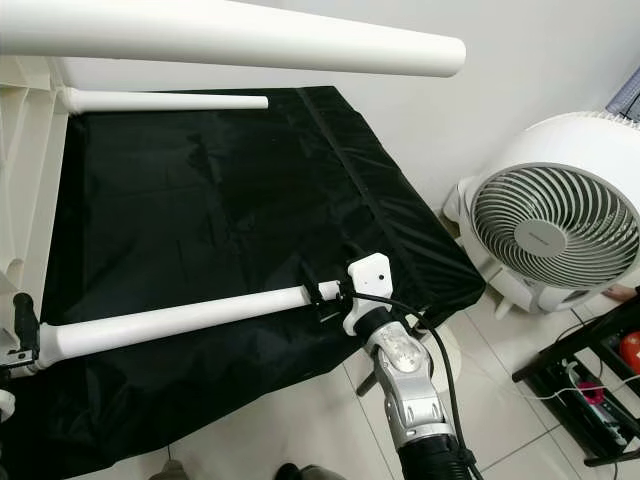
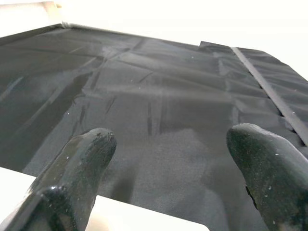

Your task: Building children table

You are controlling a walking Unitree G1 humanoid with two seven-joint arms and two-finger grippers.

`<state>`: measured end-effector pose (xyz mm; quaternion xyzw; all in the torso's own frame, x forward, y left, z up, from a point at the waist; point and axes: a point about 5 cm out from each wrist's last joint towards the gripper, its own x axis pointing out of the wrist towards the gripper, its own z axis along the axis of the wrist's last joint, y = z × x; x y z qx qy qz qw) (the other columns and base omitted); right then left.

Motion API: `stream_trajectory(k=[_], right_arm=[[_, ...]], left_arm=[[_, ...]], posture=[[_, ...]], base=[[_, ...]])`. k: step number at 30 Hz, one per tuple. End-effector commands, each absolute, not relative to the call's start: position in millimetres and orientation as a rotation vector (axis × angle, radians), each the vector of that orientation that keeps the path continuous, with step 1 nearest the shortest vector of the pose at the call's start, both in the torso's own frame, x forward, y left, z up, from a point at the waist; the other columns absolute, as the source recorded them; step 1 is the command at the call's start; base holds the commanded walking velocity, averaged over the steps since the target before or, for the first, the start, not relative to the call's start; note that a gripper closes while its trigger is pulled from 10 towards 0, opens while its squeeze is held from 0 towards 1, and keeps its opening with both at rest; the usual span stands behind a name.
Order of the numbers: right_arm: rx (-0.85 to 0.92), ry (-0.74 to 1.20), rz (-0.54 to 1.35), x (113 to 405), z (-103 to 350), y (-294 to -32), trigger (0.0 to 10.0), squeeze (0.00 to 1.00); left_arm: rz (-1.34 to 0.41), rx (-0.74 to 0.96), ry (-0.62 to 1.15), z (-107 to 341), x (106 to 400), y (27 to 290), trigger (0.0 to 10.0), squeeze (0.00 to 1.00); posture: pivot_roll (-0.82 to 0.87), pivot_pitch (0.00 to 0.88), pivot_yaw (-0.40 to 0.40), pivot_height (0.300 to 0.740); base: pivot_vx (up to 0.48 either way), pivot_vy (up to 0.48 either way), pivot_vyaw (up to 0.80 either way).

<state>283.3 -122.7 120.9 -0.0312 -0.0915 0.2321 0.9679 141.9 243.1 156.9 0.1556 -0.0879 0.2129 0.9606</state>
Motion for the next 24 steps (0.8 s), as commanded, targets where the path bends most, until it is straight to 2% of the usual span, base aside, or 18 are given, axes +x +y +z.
stream_trajectory(k=[1,12,14,24], right_arm=[[-0.06,-0.178,0.473,283.3,118.1,-123.6,10.0,0.0],[-0.064,-0.17,0.491,284.0,115.5,-122.2,10.0,0.0],[-0.065,-0.168,0.507,284.9,114.7,-118.7,10.0,0.0],[-0.067,-0.166,0.526,287.5,114.1,-115.8,10.0,0.0]], left_arm=[[0.571,0.336,-0.221,160.9,132.5,241.8,10.0,0.0],[0.472,0.377,-0.204,153.1,105.9,220.3,10.0,0.0],[0.367,0.446,-0.187,147.9,96.1,213.5,10.0,0.0],[0.245,0.539,-0.122,128.9,79.5,210.3,10.0,0.0]], posture=[[0.23,0.103,-0.115,0.74],[0.25,0.116,-0.127,0.74],[0.27,0.122,-0.138,0.74],[0.27,0.126,-0.141,0.74]], base=[[0.0,0.0,0.0],[0.0,0.0,0.0],[0.0,0.0,0.0],[0.0,0.0,0.0]])
